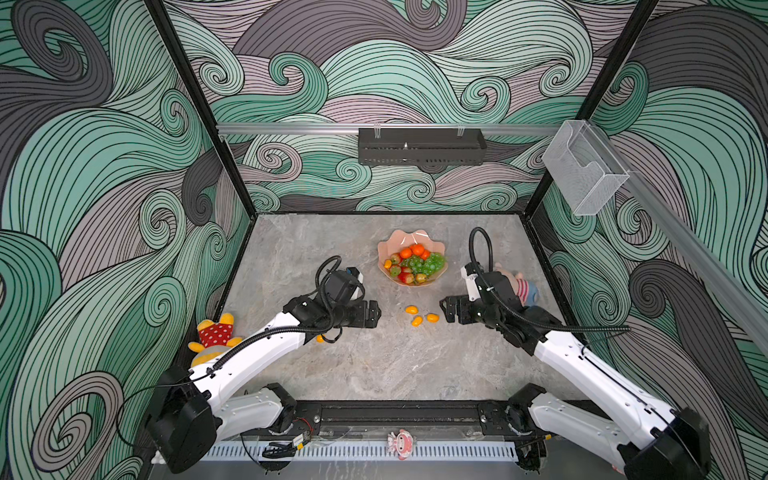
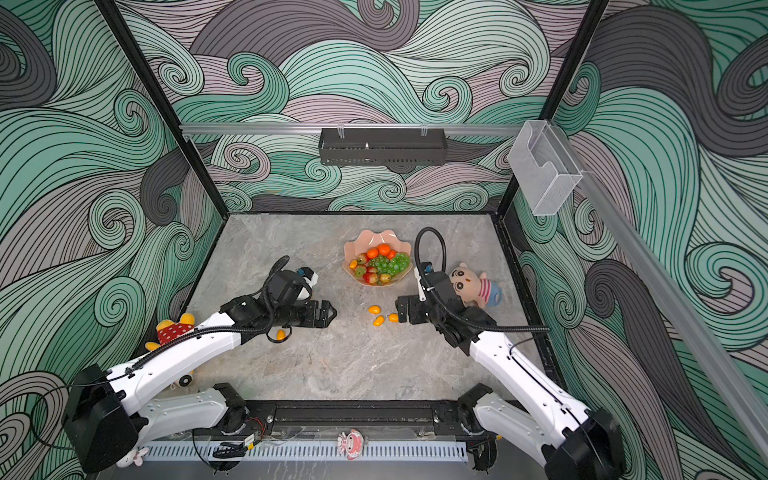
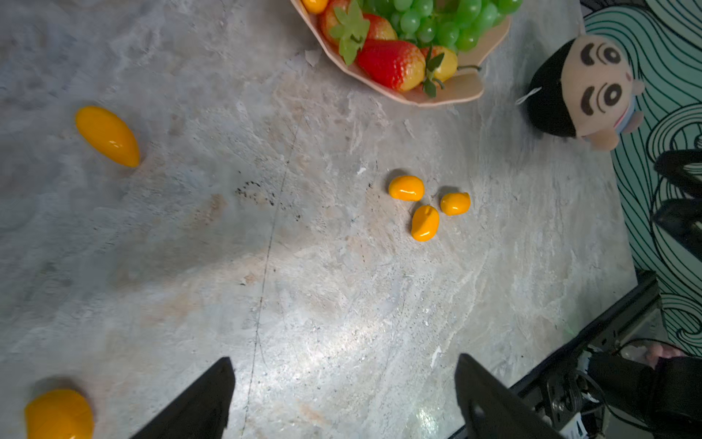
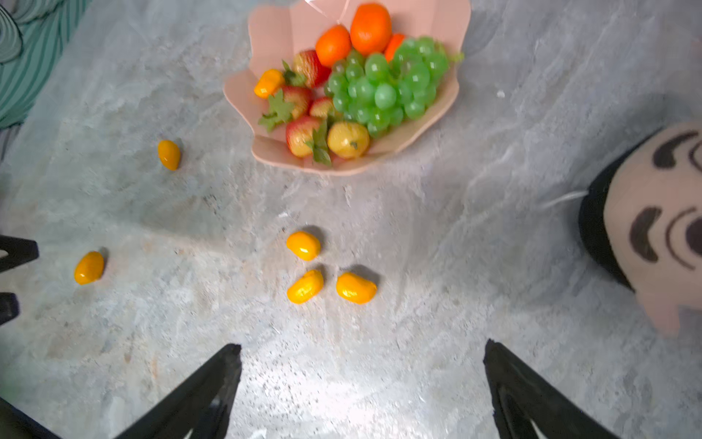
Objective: Arrange fruit in a fruit bowl
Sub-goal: Pick up the fruit from the center of the table.
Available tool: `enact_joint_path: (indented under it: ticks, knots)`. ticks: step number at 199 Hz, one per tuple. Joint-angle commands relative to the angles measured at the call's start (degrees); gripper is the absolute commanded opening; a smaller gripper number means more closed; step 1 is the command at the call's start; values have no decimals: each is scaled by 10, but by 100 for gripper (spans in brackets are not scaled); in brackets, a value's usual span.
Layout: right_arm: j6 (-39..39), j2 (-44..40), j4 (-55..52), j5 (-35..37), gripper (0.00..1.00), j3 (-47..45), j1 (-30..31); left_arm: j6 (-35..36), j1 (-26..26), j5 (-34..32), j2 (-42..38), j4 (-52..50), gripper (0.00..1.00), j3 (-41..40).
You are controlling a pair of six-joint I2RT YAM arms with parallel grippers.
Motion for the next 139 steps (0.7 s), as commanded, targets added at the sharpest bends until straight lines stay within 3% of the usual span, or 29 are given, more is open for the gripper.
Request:
enact_joint_path:
  ticks: [1, 35, 61, 73, 90, 139]
  knots:
    - [16, 15, 3, 25, 99, -11, 2, -24, -24, -17, 16, 35, 93, 2]
    - [13, 68, -21, -12, 99, 19, 3, -36, -37, -11, 49, 57, 93, 10]
    - [-18, 66, 48, -72, 99, -22, 2, -34, -43, -8, 69, 72, 93, 16]
    - [-35, 94, 40, -77, 84, -10, 2, -31, -46, -1, 81, 82, 93, 20]
    - [-61, 146, 10, -88, 71, 21, 3, -25, -54, 9, 98, 99, 93, 27]
    - [-84, 212, 70, -108, 68, 26, 3, -35, -73, 26, 123, 160, 93, 17]
